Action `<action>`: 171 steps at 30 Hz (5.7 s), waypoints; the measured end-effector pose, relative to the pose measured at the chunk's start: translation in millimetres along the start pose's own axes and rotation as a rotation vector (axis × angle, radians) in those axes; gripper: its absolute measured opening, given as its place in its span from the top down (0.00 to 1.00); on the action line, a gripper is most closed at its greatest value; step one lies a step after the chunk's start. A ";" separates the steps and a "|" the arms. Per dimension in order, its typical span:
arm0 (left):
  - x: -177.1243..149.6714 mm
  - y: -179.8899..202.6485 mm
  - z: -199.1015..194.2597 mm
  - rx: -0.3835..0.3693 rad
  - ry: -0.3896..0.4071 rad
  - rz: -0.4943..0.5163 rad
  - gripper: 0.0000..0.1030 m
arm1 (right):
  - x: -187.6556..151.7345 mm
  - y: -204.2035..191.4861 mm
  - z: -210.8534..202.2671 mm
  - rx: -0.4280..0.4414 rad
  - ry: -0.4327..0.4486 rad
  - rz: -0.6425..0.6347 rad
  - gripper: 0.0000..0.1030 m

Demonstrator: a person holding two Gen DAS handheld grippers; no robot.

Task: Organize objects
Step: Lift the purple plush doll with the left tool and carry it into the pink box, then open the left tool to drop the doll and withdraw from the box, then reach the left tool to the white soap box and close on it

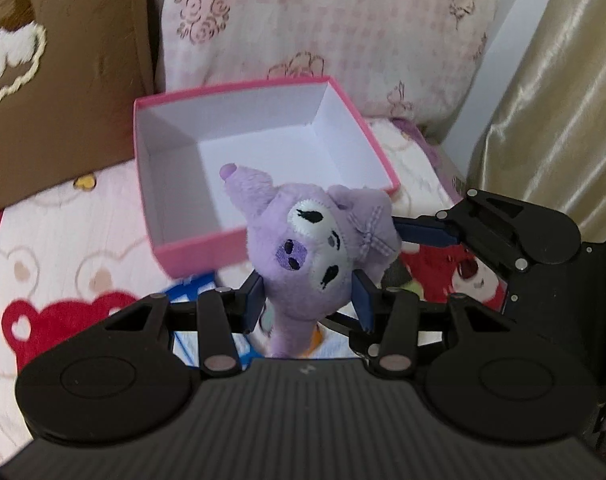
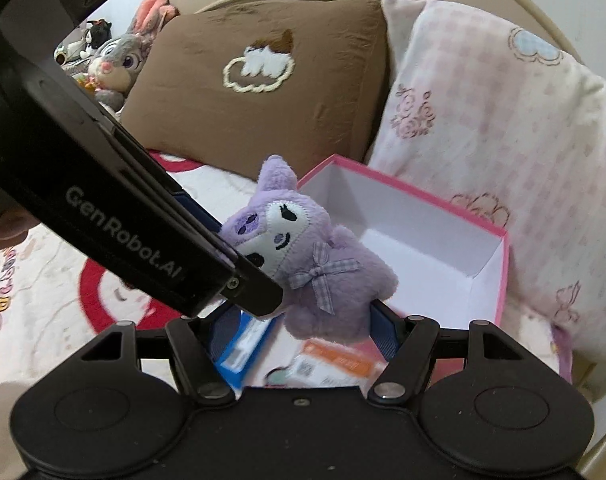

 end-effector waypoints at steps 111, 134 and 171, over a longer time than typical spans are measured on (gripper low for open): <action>-64.2 40.5 -18.2 0.035 -0.217 0.141 0.22 | -58.8 11.7 -97.9 0.039 -0.143 0.138 0.14; -143.1 18.0 46.4 0.075 -0.176 -0.017 0.11 | -166.7 -34.3 -25.0 0.144 -0.107 0.105 0.11; -181.0 12.7 107.0 -0.010 -0.068 -0.204 0.49 | -197.8 -18.4 25.1 0.145 -0.123 0.174 0.31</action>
Point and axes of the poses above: each gripper's, at about its wrist camera, not at the fingertips, and z roughly the way its jaws point, y to its right, x to its top, the point moved 7 cm from there along z, roughly the way its jaws point, and after that the axes turned 13 degrees about y, right-handed, at the moved point
